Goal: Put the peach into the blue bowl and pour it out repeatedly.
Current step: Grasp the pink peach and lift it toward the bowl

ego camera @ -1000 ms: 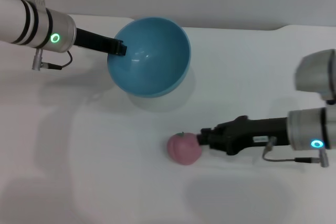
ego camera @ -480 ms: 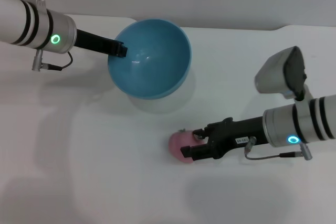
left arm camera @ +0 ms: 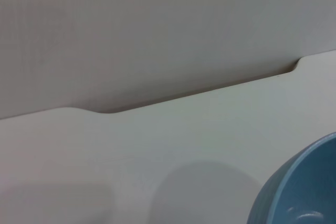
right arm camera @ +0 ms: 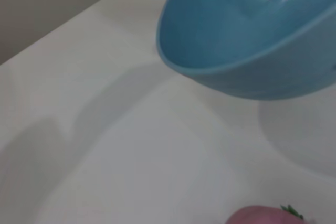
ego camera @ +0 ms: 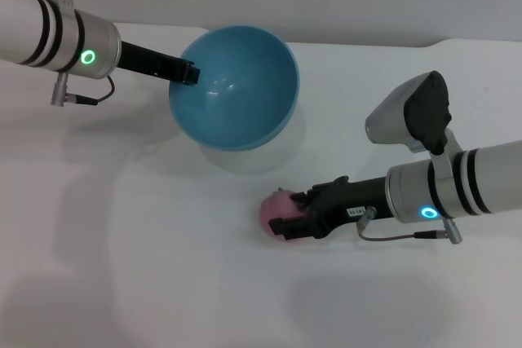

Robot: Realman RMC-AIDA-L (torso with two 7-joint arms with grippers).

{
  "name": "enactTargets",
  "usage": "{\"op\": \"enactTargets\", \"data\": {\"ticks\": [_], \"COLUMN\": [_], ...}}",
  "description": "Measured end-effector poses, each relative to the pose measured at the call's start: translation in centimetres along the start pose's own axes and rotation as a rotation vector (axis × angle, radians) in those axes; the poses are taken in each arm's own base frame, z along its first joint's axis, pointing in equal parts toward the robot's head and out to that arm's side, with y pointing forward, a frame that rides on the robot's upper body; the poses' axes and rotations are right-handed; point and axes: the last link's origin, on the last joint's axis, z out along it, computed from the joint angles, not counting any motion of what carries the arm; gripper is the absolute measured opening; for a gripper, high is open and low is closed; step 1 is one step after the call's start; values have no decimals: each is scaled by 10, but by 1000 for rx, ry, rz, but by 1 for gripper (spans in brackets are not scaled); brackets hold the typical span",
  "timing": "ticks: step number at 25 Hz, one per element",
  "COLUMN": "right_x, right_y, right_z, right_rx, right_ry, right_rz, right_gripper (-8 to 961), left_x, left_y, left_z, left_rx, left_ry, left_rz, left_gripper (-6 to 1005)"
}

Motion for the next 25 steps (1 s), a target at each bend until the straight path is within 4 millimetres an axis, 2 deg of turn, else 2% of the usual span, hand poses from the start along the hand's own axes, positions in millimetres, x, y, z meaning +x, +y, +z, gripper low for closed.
{"op": "enactTargets", "data": {"ticks": [7, 12, 16, 19, 25], "right_x": [5, 9, 11, 12, 29], "right_y": [-4, -5, -8, -13, -23], "right_z": [-3, -6, -14, -29, -76], "right_rx": [12, 10, 2, -26, -66], "right_ry": [7, -9, -45, -122, -364], "right_rz": [12, 34, 75, 136, 205], "right_gripper": [602, 365, 277, 212, 96], "left_x": [1, 1, 1, -1, -3], "left_y": [1, 1, 0, 0, -1], "left_z": [0, 0, 0, 0, -1], "left_rx": [0, 0, 1, 1, -1], "left_ry": [4, 4, 4, 1, -5], "left_rz": [2, 3, 2, 0, -3], "left_gripper": [0, 0, 0, 0, -1]}}
